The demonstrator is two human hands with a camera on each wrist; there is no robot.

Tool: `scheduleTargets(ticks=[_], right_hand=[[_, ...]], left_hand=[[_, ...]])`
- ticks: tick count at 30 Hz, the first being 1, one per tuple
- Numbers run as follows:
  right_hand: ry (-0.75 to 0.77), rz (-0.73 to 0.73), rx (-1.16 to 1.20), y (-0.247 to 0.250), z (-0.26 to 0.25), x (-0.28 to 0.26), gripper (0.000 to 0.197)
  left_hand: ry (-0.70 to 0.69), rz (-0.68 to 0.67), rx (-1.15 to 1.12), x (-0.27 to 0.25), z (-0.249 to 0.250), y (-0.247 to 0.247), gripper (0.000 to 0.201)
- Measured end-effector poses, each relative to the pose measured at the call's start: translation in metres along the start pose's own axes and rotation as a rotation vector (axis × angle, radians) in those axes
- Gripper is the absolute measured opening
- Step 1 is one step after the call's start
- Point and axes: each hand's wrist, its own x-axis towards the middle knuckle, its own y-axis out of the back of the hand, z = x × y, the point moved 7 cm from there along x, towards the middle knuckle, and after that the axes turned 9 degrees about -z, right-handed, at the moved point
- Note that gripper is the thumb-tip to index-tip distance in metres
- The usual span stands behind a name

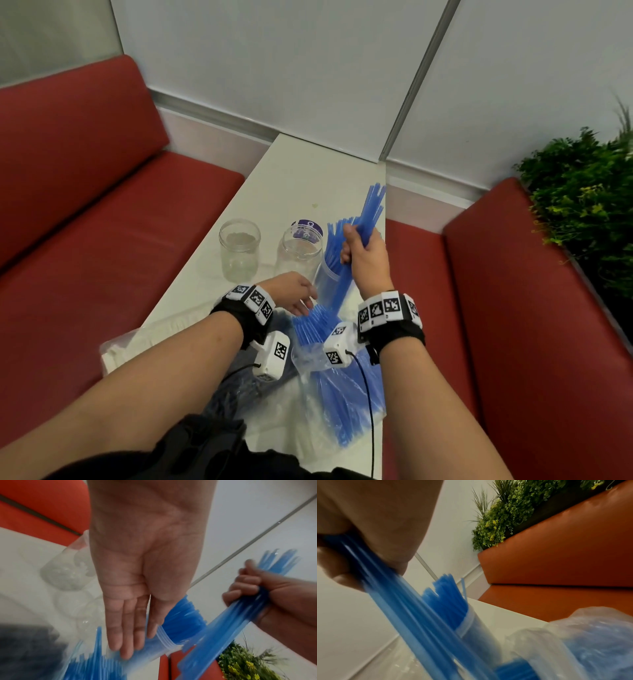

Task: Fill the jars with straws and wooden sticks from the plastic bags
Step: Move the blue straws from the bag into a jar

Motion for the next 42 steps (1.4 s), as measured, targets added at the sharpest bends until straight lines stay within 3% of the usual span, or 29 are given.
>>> scheduleTargets(ticks=[2,4,8,12,16,21,25,30,33,36,38,42], right_hand=[[0.067,0.011,0.059,-0.001,-0.025,0.005,0.014],[0.138,0.012,0.139,-0.003,-0.049,0.009,0.017],[0.206,0.011,0.228,-0.008,-0.073,0.011,0.025],[0.197,-0.025,0.173,-0.018,-0.072,0.002,0.015],[0.194,-0.061,0.160,-0.026,-0.069,-0.003,0.027],[0.185,-0.079,0.128,-0.028,-0.068,-0.004,0.022],[0.181,-0.106,0.066,-0.021,-0.068,0.000,0.019],[0.022,-0.302,-0.239,-0.010,-0.062,0.010,0.020],[-0.089,-0.370,-0.428,0.015,-0.069,0.022,0.013],[-0.184,-0.429,-0.404,0.028,-0.071,0.030,0.007],[-0.193,-0.385,-0.396,0.037,-0.068,0.036,0.005],[-0.226,-0.308,-0.544,0.053,-0.055,0.047,0.009]], left_hand=[[-0.002,0.091,-0.173,0.001,-0.004,0.003,0.029],[0.024,0.088,-0.379,-0.002,-0.008,0.000,0.046],[0.040,-0.214,-0.897,-0.007,-0.002,-0.019,0.069],[-0.101,-0.348,-1.206,-0.007,0.020,-0.018,0.059],[-0.158,-0.296,-1.183,-0.005,0.029,-0.010,0.037],[-0.131,-0.224,-1.211,-0.001,0.029,-0.011,0.043],[-0.089,-0.180,-1.137,-0.003,0.029,-0.009,0.033],[-0.065,-0.240,-1.056,0.001,0.031,-0.012,0.031],[-0.098,-0.156,-0.995,0.006,0.034,-0.004,0.027],[-0.121,-0.050,-0.957,0.013,0.039,0.001,0.017],[-0.130,0.030,-0.837,0.019,0.042,0.003,0.021],[-0.165,0.143,-0.252,0.026,0.054,0.003,0.033]])
